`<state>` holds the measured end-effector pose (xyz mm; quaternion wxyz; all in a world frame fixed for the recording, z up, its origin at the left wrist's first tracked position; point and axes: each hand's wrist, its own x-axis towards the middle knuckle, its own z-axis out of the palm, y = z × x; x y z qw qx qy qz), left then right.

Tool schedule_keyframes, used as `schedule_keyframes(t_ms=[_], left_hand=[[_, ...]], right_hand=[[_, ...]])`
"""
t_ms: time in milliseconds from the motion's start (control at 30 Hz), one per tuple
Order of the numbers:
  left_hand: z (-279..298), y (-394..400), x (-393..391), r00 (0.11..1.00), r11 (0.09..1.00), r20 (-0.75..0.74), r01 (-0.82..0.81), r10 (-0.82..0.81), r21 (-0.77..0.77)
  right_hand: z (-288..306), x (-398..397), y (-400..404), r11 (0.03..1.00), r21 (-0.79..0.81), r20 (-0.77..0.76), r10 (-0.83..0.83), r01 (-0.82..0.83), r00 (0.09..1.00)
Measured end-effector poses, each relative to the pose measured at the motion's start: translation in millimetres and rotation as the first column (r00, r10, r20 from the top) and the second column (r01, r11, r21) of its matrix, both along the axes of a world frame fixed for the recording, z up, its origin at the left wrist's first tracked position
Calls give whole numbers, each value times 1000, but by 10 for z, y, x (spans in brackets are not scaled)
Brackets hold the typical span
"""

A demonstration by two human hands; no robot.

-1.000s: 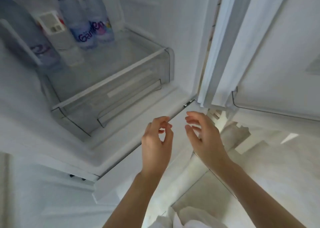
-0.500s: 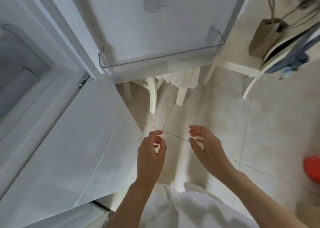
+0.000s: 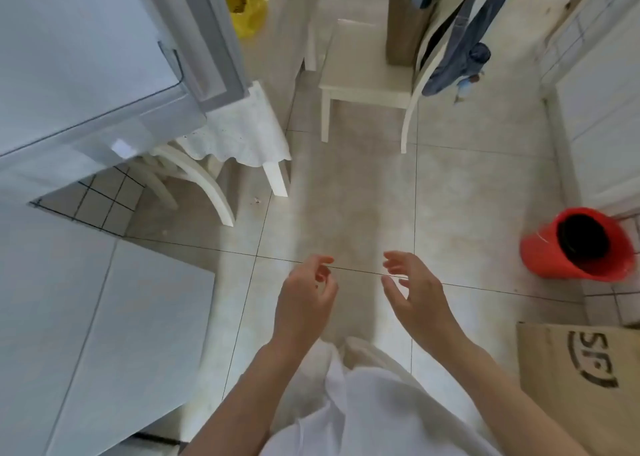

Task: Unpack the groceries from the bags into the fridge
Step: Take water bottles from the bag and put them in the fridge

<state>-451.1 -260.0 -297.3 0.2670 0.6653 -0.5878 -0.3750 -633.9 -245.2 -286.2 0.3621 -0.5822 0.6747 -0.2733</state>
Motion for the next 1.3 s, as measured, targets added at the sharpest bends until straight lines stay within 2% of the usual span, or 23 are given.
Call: schedule_keyframes(t_ms=[133,300,800,1033,1300], left_hand=[[-61,-382,-146,997,998,44,66,-67,25],[-99,-1084,-201,996,998,72,58,-60,32],[-65,-3506,-232,993,997,119,-27,19,72],[-121,-4406,-438,977,976,115,-190,178,105],[-56,-5277,-609,855,847,110,-518,508,119]], right_hand=[[-67,-252,-335,999,20,-4,-49,49,999],[-109,-433,-1008,997,38,-28,-68,69,997],[85,-480,-3804,994,-39,-99,100,-104,990],[-22,-591,-5023,961,-10,-114,272,-275,955],[22,-578,-6422,800,-3,-159,593,-601,790]])
